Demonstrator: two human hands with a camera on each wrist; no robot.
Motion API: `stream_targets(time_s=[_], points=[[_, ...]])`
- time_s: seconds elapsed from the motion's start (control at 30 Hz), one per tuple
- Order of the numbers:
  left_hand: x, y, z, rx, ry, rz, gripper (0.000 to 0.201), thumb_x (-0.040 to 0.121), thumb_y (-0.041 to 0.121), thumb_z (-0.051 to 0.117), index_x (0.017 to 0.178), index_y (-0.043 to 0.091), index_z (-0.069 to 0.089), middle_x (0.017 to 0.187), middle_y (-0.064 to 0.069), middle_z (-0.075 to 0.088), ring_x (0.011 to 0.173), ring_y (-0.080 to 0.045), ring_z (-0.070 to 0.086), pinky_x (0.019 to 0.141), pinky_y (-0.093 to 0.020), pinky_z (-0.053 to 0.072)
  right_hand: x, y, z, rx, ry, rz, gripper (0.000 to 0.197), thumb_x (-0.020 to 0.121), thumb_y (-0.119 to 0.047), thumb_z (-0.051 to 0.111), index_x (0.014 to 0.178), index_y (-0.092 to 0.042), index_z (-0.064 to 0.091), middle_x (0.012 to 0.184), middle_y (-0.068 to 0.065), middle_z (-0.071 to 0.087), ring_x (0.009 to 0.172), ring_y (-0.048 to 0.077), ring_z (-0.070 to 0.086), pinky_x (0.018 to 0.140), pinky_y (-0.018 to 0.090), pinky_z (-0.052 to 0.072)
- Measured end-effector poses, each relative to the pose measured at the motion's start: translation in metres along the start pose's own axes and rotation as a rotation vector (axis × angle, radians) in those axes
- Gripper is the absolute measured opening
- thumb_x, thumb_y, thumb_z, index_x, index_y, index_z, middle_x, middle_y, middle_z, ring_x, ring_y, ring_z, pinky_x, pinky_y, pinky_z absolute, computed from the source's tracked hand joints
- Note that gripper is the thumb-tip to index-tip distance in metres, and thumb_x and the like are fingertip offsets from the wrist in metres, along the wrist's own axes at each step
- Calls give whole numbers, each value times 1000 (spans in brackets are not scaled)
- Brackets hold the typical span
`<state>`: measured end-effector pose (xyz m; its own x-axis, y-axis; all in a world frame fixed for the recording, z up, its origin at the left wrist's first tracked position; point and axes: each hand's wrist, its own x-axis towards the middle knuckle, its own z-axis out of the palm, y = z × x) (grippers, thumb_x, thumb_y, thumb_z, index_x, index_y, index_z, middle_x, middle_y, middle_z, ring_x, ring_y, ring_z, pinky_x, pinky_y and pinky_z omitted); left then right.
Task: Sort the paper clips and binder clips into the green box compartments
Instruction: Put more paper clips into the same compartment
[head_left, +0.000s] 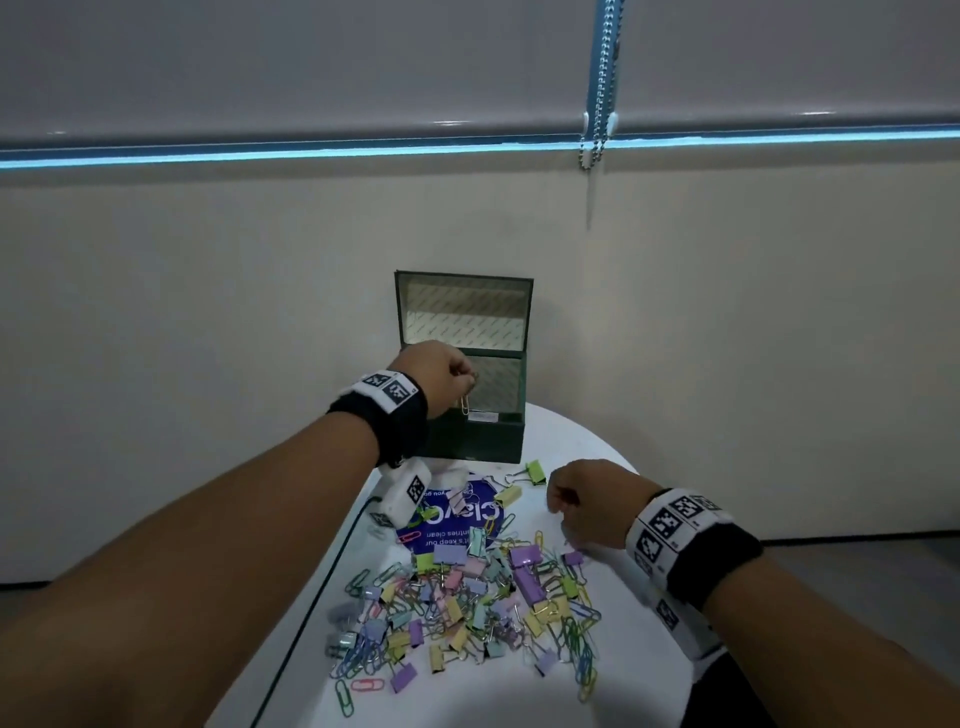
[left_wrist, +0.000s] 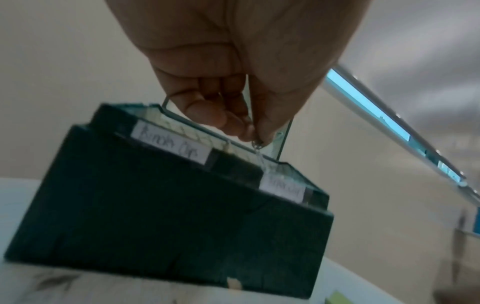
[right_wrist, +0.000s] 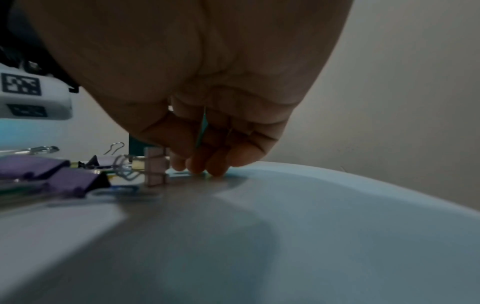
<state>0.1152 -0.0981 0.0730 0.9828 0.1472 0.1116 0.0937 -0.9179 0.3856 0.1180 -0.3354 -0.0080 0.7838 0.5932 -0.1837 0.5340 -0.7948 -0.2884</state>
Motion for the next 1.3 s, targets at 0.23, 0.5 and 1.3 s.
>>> stream_targets(time_s=[0.23,0.5,1.3], points=[[-6,0,8,66,-57,19,30,101,30,52,127,25,66,133,0,63,119,-20,57,103,-32,40,-2,3,-1,70,2,-30,25,87,-9,51,90,-26,68,93,-13,64,93,11,59,80,25,48],[-79,-41,-10,278,-368,178,17,91,34,66,108,35,70,97,17,64,85,-2,59,82,-22,49,-10,-5,2,85,-82,-177,23,91,-26,63,107,-41,69,102,-15,61,93,7,59,89,29,51],[-137,-77,20,345,-283,105,38,89,51,61,126,44,58,116,14,57,98,-6,57,91,-28,48,-8,-28,5,68,46,-147,42,94,-14,49,113,-45,70,94,-17,60,68,5,61,68,20,52]])
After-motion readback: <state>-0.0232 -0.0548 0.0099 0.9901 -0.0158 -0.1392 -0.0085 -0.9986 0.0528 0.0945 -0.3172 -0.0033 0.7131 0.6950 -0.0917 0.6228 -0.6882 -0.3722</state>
